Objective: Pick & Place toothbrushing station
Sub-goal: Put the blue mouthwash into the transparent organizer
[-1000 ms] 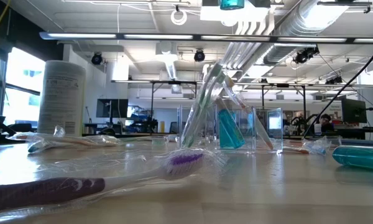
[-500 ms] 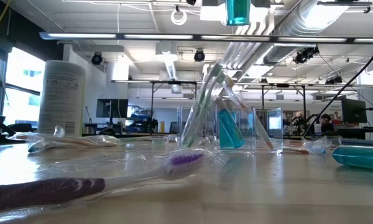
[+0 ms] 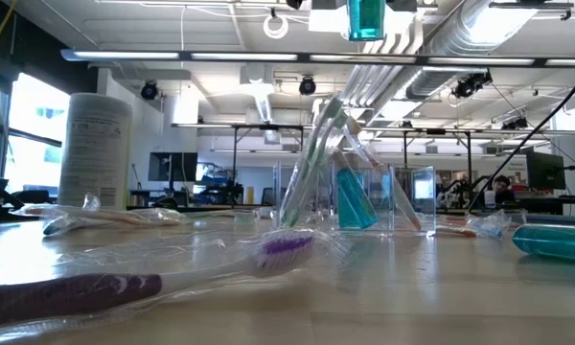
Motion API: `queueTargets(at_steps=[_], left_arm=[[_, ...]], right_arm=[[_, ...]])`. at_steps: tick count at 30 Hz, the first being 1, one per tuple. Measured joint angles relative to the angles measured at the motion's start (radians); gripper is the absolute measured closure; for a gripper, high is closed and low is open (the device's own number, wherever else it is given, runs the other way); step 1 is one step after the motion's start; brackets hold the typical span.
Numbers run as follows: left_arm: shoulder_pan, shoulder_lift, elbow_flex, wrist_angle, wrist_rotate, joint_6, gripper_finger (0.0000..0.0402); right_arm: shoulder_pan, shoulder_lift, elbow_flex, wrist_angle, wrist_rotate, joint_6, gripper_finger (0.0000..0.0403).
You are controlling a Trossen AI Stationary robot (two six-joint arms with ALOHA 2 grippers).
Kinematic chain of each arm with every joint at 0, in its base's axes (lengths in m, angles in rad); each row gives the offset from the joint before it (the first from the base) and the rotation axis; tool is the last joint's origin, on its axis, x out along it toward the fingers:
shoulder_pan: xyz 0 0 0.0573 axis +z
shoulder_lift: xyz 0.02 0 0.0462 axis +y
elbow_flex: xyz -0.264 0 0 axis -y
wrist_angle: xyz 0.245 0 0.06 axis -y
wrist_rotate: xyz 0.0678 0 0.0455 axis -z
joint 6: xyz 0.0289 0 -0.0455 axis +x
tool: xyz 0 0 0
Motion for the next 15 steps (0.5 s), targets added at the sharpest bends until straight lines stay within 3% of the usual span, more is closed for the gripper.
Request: queueTargets(at_steps=[4, 9, 15], left_arm=[[0.000, 0.000, 0.000, 0.000, 0.001, 0.000, 0.0328], [0.000, 0.000, 0.000, 0.000, 0.003, 0.001, 0.0328], [-0.002, 0.000, 0.000, 0.001, 0.009, -0.002, 0.0328]], right_arm=[[0.000, 0.000, 0.000, 0.000, 0.005, -0.006, 0.0260], [-0.004, 0.000, 0.001, -0.009, 0.008, -0.025, 0.0315], [-0.006, -0.001, 0.001, -0.028, 0.008, -0.002, 0.0307]])
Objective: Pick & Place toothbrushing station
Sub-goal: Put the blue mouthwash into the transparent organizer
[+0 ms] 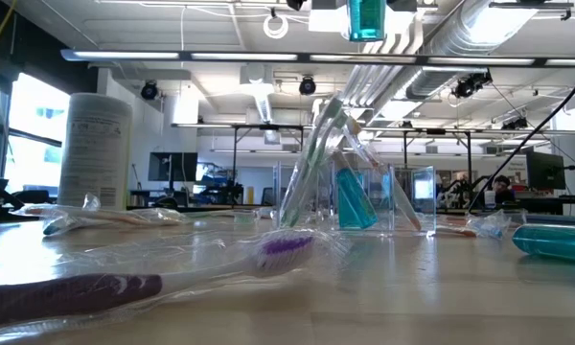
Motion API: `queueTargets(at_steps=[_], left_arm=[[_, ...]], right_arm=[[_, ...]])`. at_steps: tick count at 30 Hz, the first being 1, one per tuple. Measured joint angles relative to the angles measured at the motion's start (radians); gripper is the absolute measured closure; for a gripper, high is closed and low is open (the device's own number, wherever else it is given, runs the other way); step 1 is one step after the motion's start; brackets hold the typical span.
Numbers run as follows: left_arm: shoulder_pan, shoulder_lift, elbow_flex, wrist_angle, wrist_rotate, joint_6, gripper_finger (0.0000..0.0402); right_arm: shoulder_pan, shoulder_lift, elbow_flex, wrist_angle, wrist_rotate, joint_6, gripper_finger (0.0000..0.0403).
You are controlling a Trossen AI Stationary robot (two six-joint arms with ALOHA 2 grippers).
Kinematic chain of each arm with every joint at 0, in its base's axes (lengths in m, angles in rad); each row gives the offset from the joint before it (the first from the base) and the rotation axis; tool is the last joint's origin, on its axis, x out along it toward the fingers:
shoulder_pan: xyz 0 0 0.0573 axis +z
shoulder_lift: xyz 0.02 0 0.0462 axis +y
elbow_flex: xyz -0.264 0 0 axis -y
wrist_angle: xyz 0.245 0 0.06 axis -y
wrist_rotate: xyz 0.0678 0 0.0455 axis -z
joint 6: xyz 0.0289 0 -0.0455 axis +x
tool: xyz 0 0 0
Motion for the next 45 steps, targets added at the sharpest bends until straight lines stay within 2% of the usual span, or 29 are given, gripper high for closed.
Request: queueTargets(at_steps=[5, 8, 11, 17, 29, 31, 36, 39, 42, 45], left_arm=[[-0.011, -0.006, 0.000, 0.010, 0.005, 0.003, 0.0328], [-0.016, -0.006, 0.000, 0.019, 0.015, 0.003, 0.0328], [-0.017, -0.007, 0.002, 0.013, 0.027, 0.003, 0.0328], [-0.021, -0.007, 0.003, 0.018, 0.073, -0.001, 0.0328], [-0.035, -0.023, 0.005, 0.019, 0.079, 0.002, 0.0328], [-0.035, -0.023, 0.005, 0.019, 0.080, 0.002, 0.0310], [-0.039, -0.026, 0.006, 0.015, 0.093, -0.033, 0.0221], [-0.039, -0.027, 0.006, 0.007, 0.096, -0.076, 0.0182], [-0.040, -0.029, 0.008, -0.026, 0.081, -0.105, 0.0160], [-0.041, -0.047, 0.011, -0.056, 0.012, -0.101, 0.0152]], right_arm=[[0.001, 0.000, 0.001, -0.029, 0.015, 0.006, 0.0219], [0.001, 0.000, 0.001, -0.033, 0.019, 0.006, 0.0204], [0.001, 0.000, 0.001, -0.035, 0.019, 0.001, 0.0223], [0.000, 0.000, 0.001, -0.044, 0.022, -0.002, 0.0312], [0.001, 0.001, 0.002, -0.044, 0.023, -0.018, 0.0315], [0.001, 0.001, 0.002, -0.044, 0.023, -0.022, 0.0315], [0.002, 0.000, -0.002, -0.054, 0.016, -0.034, 0.0315], [0.009, 0.001, -0.002, -0.054, 0.032, -0.038, 0.0315], [0.022, 0.000, -0.003, -0.058, 0.052, -0.053, 0.0315], [0.047, -0.023, -0.006, -0.120, 0.122, -0.048, 0.0315]])
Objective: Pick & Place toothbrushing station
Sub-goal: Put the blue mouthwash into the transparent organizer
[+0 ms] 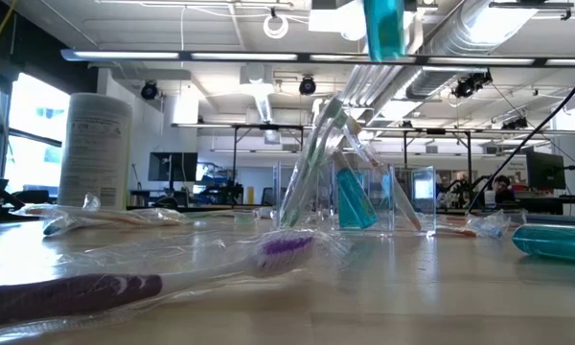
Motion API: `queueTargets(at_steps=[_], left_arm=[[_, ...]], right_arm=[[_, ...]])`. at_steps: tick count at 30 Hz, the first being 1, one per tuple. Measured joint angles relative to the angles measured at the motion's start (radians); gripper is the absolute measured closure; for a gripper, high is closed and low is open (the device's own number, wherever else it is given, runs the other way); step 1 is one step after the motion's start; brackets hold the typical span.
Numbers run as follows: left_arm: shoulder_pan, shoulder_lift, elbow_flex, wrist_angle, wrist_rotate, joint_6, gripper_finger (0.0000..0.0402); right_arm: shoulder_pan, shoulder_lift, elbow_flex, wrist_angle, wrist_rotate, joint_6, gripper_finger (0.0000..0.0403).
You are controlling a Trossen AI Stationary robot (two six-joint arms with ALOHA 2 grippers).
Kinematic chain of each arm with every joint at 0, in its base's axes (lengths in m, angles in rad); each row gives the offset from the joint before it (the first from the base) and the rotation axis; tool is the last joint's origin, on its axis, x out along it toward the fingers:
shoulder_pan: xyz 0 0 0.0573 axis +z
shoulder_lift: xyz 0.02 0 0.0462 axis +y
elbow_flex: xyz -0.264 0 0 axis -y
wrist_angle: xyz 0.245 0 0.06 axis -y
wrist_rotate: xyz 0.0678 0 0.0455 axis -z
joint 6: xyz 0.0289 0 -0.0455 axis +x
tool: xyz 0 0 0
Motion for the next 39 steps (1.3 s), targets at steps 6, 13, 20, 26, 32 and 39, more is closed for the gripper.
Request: queueTargets(at_steps=[6, 13, 20, 26, 32, 39], left_arm=[[0.000, -0.051, 0.003, -0.114, -0.040, -0.046, 0.0150], [0.000, -0.083, 0.001, -0.231, -0.072, -0.123, 0.0149], [-0.005, -0.111, -0.002, -0.382, -0.186, -0.186, 0.0149], [-0.004, -0.130, -0.001, -0.404, -0.214, -0.211, 0.0149], [-0.004, -0.129, -0.002, -0.408, -0.217, -0.211, 0.0149], [-0.004, -0.129, -0.002, -0.412, -0.217, -0.211, 0.0148]], right_arm=[[0.020, -0.079, 0.001, -0.106, 0.050, 0.084, 0.0315], [0.008, -0.134, -0.044, -0.201, 0.036, 0.176, 0.0315], [-0.068, -0.243, -0.228, -0.076, -0.016, 0.261, 0.0315], [-0.189, -0.231, -0.386, 0.361, -0.239, 0.217, 0.0315], [-0.290, -0.084, -0.430, 0.566, -0.340, 0.238, 0.0315], [-0.336, 0.138, -0.430, 0.822, -0.342, 0.246, 0.0315]])
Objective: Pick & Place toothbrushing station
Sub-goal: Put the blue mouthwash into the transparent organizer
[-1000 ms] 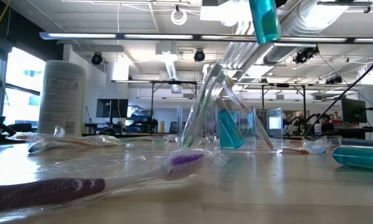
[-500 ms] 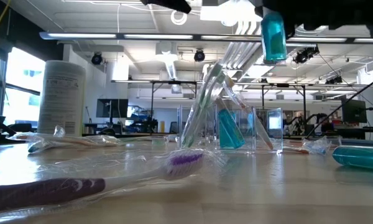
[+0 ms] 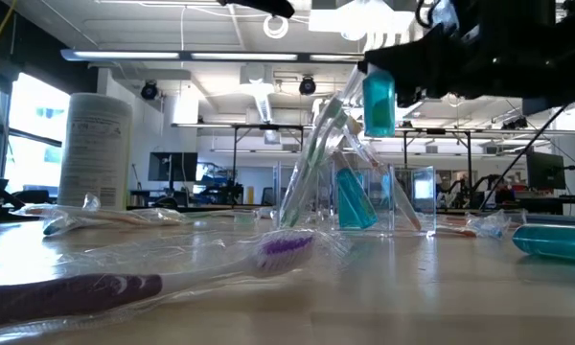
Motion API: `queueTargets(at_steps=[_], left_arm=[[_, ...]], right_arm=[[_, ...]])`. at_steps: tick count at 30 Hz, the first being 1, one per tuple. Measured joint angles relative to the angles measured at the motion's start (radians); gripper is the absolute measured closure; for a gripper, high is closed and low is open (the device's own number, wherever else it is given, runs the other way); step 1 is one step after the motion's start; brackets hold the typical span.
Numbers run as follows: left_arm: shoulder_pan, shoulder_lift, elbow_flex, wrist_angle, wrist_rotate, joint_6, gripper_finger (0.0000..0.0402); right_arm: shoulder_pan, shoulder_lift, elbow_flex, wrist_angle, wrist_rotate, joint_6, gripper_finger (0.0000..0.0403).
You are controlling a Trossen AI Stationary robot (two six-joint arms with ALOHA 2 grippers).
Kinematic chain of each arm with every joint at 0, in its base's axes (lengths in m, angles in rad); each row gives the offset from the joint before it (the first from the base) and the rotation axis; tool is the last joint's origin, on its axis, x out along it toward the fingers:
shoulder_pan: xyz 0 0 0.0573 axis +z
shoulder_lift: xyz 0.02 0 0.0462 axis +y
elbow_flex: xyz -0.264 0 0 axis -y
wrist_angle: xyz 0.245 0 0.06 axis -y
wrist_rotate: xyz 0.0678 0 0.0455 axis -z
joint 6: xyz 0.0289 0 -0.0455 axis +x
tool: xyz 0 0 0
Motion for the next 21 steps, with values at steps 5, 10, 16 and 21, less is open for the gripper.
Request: queueTargets(at_steps=[5, 10, 16, 21], left_arm=[[0.000, 0.000, 0.000, -0.006, 0.000, -0.003, 0.0148], [0.000, 0.000, 0.000, -0.009, 0.000, -0.003, 0.0148], [0.000, 0.001, 0.000, -0.009, 0.001, -0.007, 0.0148], [0.000, 0.001, 0.000, -0.009, 0.001, -0.007, 0.0148]], right_arm=[[-0.034, 0.104, 0.009, 0.073, 0.005, 0.043, 0.0315], [-0.053, 0.188, 0.031, 0.113, 0.008, 0.068, 0.0315], [-0.052, 0.251, 0.039, 0.118, 0.058, 0.076, 0.0315], [-0.052, 0.264, 0.039, 0.115, 0.084, 0.078, 0.0315]])
